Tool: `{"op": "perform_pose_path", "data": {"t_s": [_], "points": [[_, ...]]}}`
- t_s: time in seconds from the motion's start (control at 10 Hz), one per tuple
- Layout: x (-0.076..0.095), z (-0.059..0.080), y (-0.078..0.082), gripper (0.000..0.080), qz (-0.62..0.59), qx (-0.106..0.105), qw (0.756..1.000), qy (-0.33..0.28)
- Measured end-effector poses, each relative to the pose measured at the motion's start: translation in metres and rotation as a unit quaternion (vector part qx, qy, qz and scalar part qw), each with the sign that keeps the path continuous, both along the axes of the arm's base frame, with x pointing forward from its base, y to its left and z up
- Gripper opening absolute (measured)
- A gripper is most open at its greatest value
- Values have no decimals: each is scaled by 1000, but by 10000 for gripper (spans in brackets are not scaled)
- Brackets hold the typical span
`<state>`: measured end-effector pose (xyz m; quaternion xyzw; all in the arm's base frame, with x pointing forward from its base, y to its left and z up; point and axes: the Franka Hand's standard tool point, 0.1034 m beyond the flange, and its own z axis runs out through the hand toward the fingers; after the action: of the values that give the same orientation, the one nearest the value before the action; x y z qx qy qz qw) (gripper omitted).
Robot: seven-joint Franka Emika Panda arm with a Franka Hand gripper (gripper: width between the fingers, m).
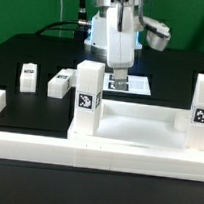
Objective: Assemble desk
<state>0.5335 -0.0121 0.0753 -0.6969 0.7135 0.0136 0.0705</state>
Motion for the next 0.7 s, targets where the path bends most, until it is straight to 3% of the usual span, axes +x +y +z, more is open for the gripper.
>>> {"op": "perform_pose_path", "data": {"t_s": [0.2, 0.6, 0.7], "points": [[-1, -2, 0, 648, 0, -1, 1000, 1], [-13, -45, 0, 648, 8, -22, 999, 26], [-13, -50, 1, 648, 10, -24, 999, 29]]}}
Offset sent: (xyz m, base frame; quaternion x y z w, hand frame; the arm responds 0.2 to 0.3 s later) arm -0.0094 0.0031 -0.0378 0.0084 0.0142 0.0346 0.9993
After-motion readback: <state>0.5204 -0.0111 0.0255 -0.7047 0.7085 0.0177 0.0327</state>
